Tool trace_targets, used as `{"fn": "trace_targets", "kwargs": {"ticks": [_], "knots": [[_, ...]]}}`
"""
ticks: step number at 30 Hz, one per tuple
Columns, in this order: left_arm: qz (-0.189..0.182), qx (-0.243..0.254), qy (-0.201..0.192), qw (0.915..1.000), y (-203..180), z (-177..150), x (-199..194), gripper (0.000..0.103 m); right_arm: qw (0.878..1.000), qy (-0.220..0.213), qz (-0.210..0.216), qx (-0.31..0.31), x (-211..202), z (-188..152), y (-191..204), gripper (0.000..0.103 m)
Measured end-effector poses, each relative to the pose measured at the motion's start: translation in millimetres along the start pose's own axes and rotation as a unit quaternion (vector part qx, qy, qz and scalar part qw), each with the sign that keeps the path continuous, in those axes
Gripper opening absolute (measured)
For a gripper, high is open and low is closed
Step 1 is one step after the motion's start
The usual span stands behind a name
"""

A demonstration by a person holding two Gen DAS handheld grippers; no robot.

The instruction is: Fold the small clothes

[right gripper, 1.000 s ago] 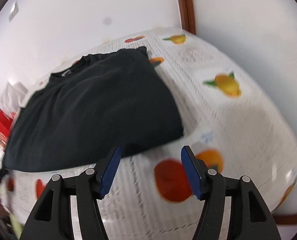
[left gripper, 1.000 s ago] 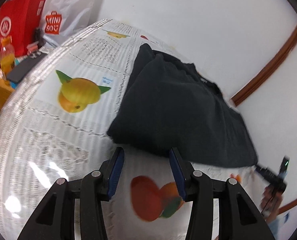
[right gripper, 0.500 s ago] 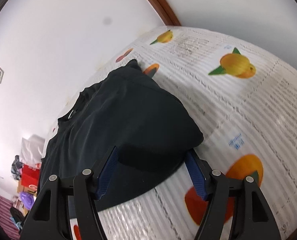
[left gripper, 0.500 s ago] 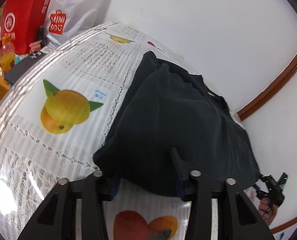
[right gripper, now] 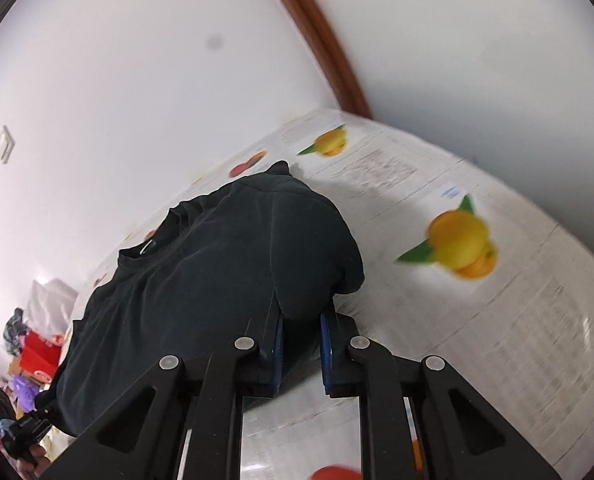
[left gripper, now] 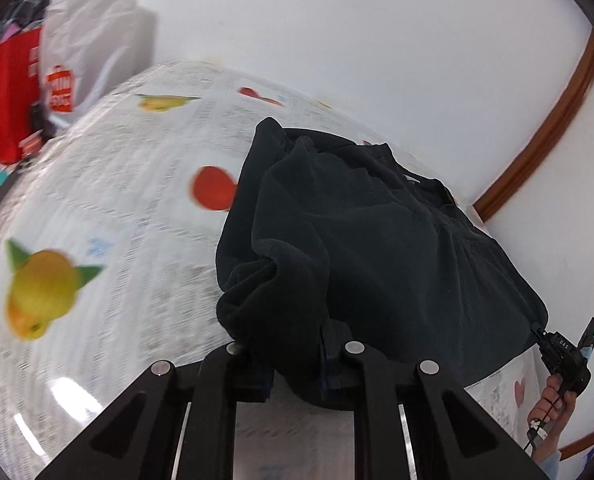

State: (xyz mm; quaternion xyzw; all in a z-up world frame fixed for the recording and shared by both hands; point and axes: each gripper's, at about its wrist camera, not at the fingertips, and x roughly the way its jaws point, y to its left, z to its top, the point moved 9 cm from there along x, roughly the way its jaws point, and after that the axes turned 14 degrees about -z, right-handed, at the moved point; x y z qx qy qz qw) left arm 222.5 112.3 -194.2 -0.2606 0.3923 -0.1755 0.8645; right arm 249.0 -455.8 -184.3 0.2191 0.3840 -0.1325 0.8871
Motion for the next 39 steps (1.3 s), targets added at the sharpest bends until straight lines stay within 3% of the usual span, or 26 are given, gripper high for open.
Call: {"fn": "trace_targets", "kwargs": {"ticks": [4, 8, 11, 15, 16, 20, 26, 32, 36, 39], "knots": [[-0.004, 0.013, 0.025, 0.9996, -15.9, -2.3, 23.0, 0.016, 1.0, 0.008, -0.012, 0.012, 8.9, 9.4, -23.8, 0.016], [0.012, 0.026, 0.033, 0.999, -19.4, -5.8, 23.0, 0.02, 0.999, 0.035, -0.017, 0.012, 12.9, 3.6, -40.7, 0.024], [0.004, 0.013, 0.031, 0.9994, -14.9, -7.3, 11.2, 0.022, 0.998, 0.028, -0.059, -0.011, 0.4, -0.6, -47.9, 0.027], [-0.001, 0.003, 0.022, 0.9998, -3.0, -11.0, -10.2, 0.026, 0.985, -0.016, -0.16, -0.066, -31.7, 4.9, -46.2, 0.03], [-0.005, -0.001, 0.02, 0.9998, -2.4, -13.0, -13.3, 0.026, 0.984, -0.023, -0.164, -0.071, -37.5, 6.1, -41.3, 0.03], [-0.005, -0.012, 0.009, 0.9999, 5.6, -17.6, -27.4, 0.026, 0.984, -0.022, -0.136, -0.111, -51.4, -0.6, 5.1, 0.035], [0.068, 0.004, 0.002, 0.9977, 36.4, -24.5, -54.6, 0.023, 0.975, -0.01, -0.051, -0.215, -45.2, -51.0, 127.5, 0.047], [0.135, 0.033, 0.006, 0.9903, 63.9, -30.6, -78.2, 0.025, 0.951, 0.011, 0.024, -0.307, -33.7, -125.4, 247.0, 0.048], [0.169, 0.048, 0.008, 0.9844, 78.6, -32.6, -85.5, 0.03, 0.933, 0.02, 0.057, -0.356, -43.4, -172.9, 295.0, 0.047], [0.167, 0.054, 0.005, 0.9845, 86.3, -31.7, -89.4, 0.031, 0.916, 0.023, 0.074, -0.394, -55.2, -203.7, 312.7, 0.048]]}}
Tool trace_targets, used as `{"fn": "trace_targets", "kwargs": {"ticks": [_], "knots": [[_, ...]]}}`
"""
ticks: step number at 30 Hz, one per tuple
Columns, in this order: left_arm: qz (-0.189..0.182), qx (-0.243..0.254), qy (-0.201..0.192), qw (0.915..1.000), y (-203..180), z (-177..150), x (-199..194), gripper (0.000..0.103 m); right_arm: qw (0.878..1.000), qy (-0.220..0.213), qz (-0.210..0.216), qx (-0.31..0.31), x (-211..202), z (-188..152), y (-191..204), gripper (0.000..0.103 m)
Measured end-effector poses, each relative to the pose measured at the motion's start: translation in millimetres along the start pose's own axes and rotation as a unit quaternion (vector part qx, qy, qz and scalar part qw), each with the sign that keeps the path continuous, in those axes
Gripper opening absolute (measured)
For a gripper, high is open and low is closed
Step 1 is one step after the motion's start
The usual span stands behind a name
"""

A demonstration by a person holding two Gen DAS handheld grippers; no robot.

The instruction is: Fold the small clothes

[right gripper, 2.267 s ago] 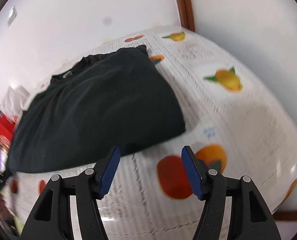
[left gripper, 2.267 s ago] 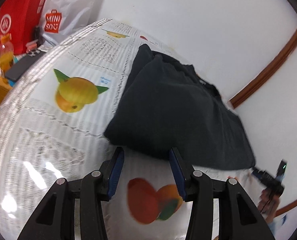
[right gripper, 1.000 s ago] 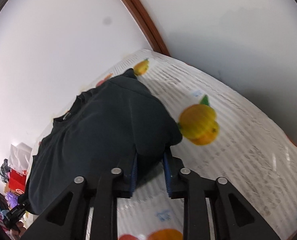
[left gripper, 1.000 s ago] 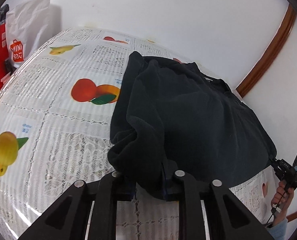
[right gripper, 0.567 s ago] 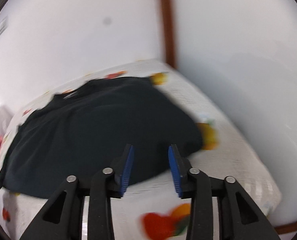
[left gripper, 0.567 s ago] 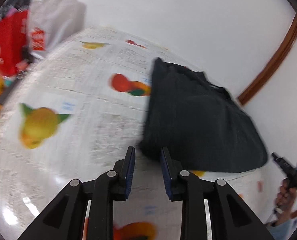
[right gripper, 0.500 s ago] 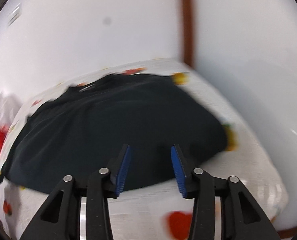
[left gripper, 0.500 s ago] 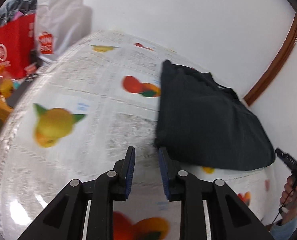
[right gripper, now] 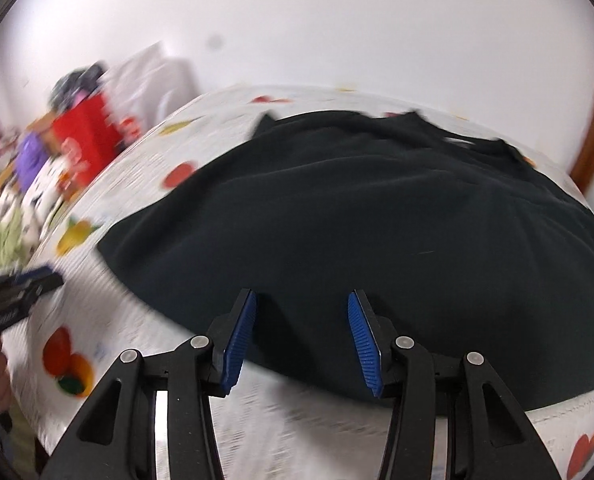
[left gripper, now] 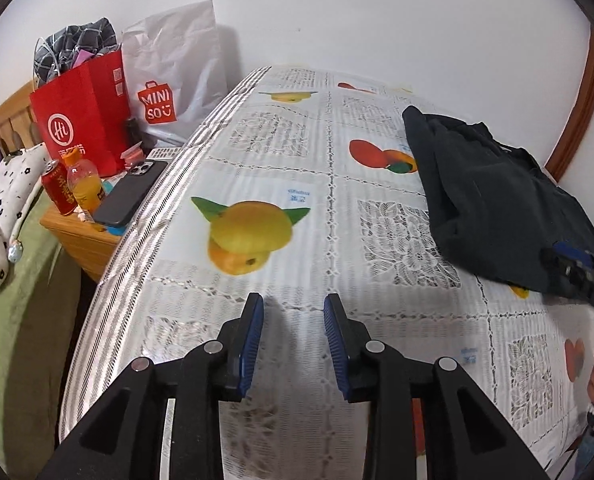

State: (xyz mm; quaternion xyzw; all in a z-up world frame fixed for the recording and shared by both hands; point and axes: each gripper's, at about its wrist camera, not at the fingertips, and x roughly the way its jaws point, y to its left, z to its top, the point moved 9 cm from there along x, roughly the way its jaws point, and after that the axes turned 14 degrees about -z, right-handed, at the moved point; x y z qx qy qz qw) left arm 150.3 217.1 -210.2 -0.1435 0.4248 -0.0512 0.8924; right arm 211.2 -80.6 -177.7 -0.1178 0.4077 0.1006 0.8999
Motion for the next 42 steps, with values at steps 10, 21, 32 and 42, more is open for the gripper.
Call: {"fn": "trace_targets", "kwargs": {"ticks": [10, 21, 32, 42], "knots": [[0.033, 0.019, -0.014, 0.9992, 23.1, 14.9, 6.4, 0.052, 0.988, -0.046, -0.027, -0.143, -7.1, -5.7, 80.8, 0.06], [0.012, 0.018, -0.017, 0.9996, 22.7, 14.2, 10.8, 0.06, 0.974, -0.08, -0.094, -0.191, 25.4, 28.2, 112.7, 0.055], [0.025, 0.03, -0.015, 0.9991, 20.9, 13.4, 11.1, 0.061, 0.993, -0.073, -0.029, -0.087, 21.3, 72.4, 92.5, 0.013], [0.028, 0.078, -0.034, 0.996, -39.4, 33.8, -2.1, 0.061, 0.962, -0.18, 0.026, 0.203, -56.9, 108.3, -135.9, 0.013]]}}
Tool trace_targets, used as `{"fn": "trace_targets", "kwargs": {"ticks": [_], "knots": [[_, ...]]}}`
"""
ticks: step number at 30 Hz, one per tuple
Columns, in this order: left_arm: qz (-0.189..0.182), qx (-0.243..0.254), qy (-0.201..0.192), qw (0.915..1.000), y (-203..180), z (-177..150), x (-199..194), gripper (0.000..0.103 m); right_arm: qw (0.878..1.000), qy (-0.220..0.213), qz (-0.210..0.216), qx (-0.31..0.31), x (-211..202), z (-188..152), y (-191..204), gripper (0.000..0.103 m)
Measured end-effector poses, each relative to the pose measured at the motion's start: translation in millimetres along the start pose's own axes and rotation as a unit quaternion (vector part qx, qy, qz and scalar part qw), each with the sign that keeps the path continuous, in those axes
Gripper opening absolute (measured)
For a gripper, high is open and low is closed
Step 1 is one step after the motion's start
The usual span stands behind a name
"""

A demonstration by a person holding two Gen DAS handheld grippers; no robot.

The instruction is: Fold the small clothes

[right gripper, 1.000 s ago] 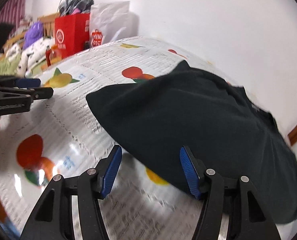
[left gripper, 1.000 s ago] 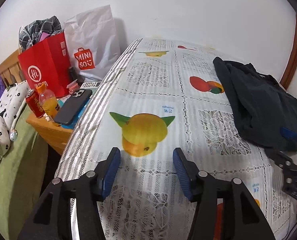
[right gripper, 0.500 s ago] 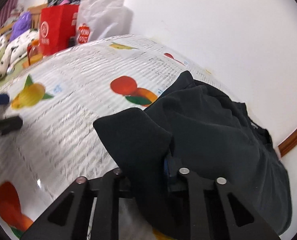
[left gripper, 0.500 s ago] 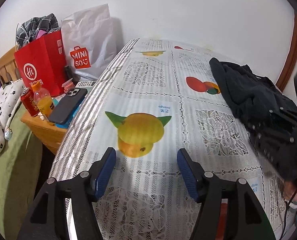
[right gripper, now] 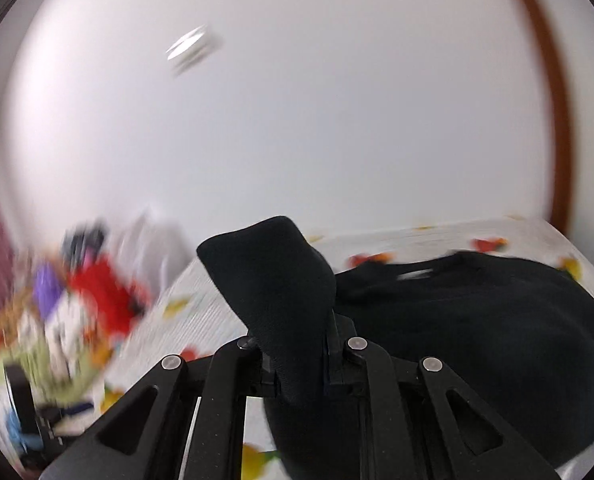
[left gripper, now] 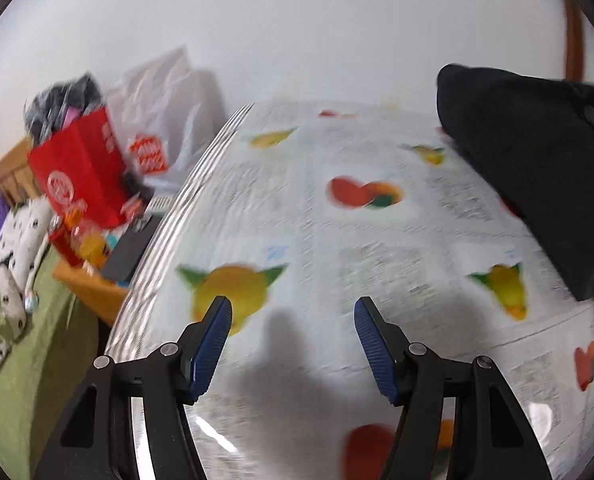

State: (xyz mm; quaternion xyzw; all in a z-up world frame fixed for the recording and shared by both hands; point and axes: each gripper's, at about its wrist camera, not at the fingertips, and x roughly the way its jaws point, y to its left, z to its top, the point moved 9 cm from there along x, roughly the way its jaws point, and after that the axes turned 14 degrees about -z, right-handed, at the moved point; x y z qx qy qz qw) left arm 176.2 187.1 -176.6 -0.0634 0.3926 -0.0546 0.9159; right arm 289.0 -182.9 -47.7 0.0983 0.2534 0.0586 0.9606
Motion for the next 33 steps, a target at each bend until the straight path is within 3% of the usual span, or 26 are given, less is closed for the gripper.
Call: {"fn": "trace_targets", "kwargs": {"ticks": [5, 9, 11, 14, 21, 25, 27, 30, 33], "knots": [[-0.062, 0.039, -0.018, 0.9972, -67.8, 20.1, 1.2, 0.061, 0.993, 0.025, -0.048, 0.103, 4.1, -9.0, -126.7, 0.013], [-0.124, 0.067, -0.007, 0.99, -130.8, 24.4, 17.8, 0.061, 0.982, 0.078, -0.091, 0.144, 7.5, -56.4, -193.8, 0.014], [-0.163, 0.071, 0.013, 0.9839, -162.8, 21.3, 28.9, 0.061, 0.977, 0.114, -0.092, 0.158, 11.8, -83.6, -213.0, 0.017], [-0.201, 0.091, 0.033, 0.9749, -206.4, 14.3, 40.6, 0.061, 0.973, 0.133, -0.085, 0.167, 11.4, -105.2, -225.8, 0.027], [-0.246, 0.146, 0.063, 0.9561, -278.3, -3.2, 53.0, 0.061, 0.984, 0.122, -0.072, 0.106, 14.8, -97.8, -214.4, 0.053], [-0.27, 0.156, 0.094, 0.9455, -307.0, -13.2, 70.1, 0.061, 0.983, 0.133, -0.095, 0.084, 29.9, -104.3, -212.3, 0.052], [-0.269, 0.159, 0.104, 0.9442, -315.0, -15.4, 78.7, 0.061, 0.983, 0.13, -0.104, 0.073, 33.3, -103.6, -210.1, 0.038], [-0.258, 0.156, 0.106, 0.9476, -318.9, -14.0, 88.6, 0.043, 0.982, 0.133, -0.114, 0.063, 37.6, -104.9, -209.4, 0.025], [-0.257, 0.139, 0.104, 0.9506, -313.2, -11.6, 88.1, 0.024, 0.983, 0.139, -0.107, 0.062, 41.0, -106.1, -203.1, 0.021]]}}
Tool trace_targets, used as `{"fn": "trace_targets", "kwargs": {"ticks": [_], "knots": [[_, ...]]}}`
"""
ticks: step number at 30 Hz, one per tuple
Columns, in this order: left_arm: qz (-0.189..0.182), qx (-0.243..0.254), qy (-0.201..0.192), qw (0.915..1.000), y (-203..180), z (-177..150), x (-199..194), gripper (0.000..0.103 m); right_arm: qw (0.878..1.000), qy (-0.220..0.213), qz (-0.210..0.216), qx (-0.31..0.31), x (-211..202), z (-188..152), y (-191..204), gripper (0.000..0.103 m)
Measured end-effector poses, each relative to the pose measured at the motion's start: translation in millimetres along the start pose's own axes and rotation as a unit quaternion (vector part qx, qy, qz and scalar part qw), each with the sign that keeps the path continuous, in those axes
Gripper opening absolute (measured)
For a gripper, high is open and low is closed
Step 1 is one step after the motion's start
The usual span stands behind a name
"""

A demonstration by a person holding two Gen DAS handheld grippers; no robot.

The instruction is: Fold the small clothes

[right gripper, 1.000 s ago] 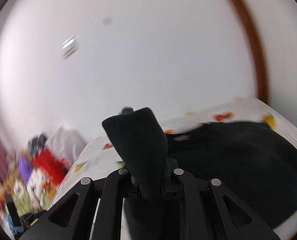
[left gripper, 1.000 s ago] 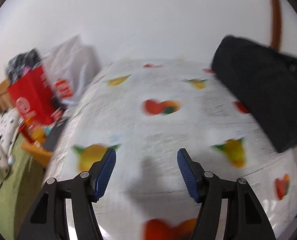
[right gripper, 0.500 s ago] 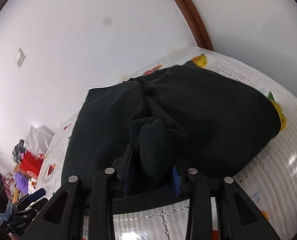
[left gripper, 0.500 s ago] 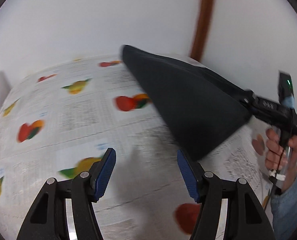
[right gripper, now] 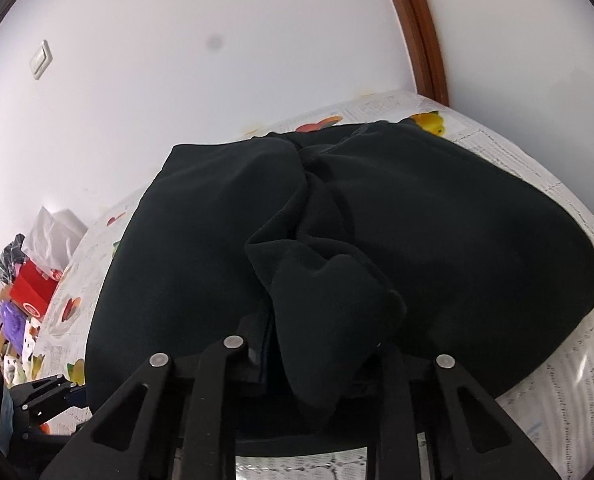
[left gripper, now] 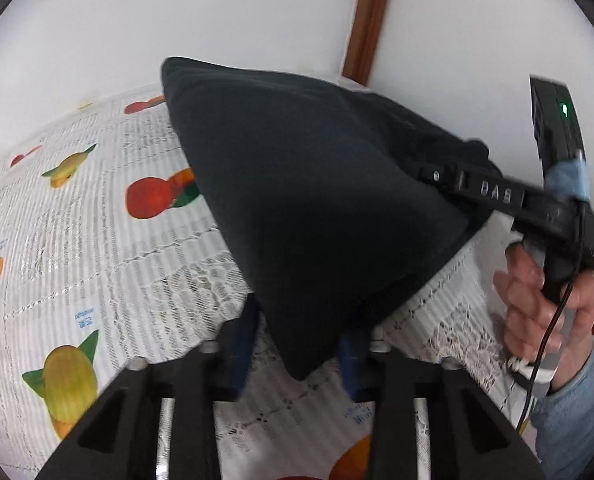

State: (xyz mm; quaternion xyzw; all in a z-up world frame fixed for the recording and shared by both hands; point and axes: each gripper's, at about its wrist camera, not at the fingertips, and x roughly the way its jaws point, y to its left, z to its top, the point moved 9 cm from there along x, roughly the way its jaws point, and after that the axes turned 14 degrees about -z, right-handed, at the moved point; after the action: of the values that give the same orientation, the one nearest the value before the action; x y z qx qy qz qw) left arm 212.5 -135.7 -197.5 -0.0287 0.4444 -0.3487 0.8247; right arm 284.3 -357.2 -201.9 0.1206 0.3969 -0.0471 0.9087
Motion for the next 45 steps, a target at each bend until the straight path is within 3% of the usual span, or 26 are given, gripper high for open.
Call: {"fn": "trace_targets", "kwargs": {"ticks": [2, 9, 18, 21, 26, 31, 33, 35, 37, 41, 43, 44, 45], "knots": [[-0.001, -0.006, -0.008, 0.9999, 5.4, -0.3, -8.5, 0.018, 1.0, 0.003, 0.004, -0.01, 0.4, -1.6, 9.2, 0.02], [0.005, -0.051, -0.041, 0.9978, 52.8, -17.2, -57.3, 0.017, 0.998, 0.035, 0.046, -0.023, 2.1, -9.2, 64.9, 0.02], [0.074, -0.084, -0.059, 0.992, 124.8, -74.1, -137.8, 0.017, 0.988, 0.046, 0.121, -0.089, -2.3, -39.5, 192.6, 0.02], [0.085, -0.084, -0.046, 0.9918, 136.6, -92.4, -150.0, 0.018, 0.984, 0.04, 0.142, -0.099, -8.2, -47.5, 210.8, 0.019], [0.063, -0.09, -0.051, 0.9926, 134.3, -109.4, -153.2, 0.018, 0.984, 0.003, 0.166, -0.068, -33.6, -44.1, 185.4, 0.019], [0.056, -0.079, -0.06, 0.9936, 123.4, -109.8, -148.1, 0.023, 0.988, 0.023, 0.138, -0.062, -36.0, -60.6, 156.2, 0.025], [0.052, -0.077, -0.057, 0.9941, 121.6, -107.0, -146.5, 0.029, 0.989, 0.02, 0.138, -0.054, -38.8, -60.3, 152.2, 0.034], [0.051, -0.077, -0.06, 0.994, 120.6, -102.4, -146.7, 0.051, 0.99, 0.016, 0.138, -0.033, -40.3, -56.1, 148.0, 0.042], [0.05, -0.078, -0.066, 0.9936, 120.2, -94.9, -144.2, 0.057, 0.991, 0.014, 0.135, -0.015, -34.8, -48.6, 150.5, 0.048], [0.047, -0.08, -0.054, 0.9942, 119.6, -84.2, -127.3, 0.057, 0.991, 0.024, 0.13, -0.006, -17.3, -41.9, 164.5, 0.048], [0.067, -0.071, -0.045, 0.9943, 118.2, -82.2, -120.7, 0.057, 0.992, 0.023, 0.121, 0.006, -10.2, -36.2, 169.8, 0.047], [0.076, -0.065, -0.041, 0.9941, 117.8, -81.6, -118.5, 0.059, 0.993, 0.021, 0.112, 0.008, -7.8, -33.4, 172.0, 0.042], [0.083, -0.063, -0.039, 0.9938, 118.3, -81.2, -117.1, 0.059, 0.994, 0.02, 0.103, 0.005, -6.1, -31.9, 173.4, 0.03]]}}
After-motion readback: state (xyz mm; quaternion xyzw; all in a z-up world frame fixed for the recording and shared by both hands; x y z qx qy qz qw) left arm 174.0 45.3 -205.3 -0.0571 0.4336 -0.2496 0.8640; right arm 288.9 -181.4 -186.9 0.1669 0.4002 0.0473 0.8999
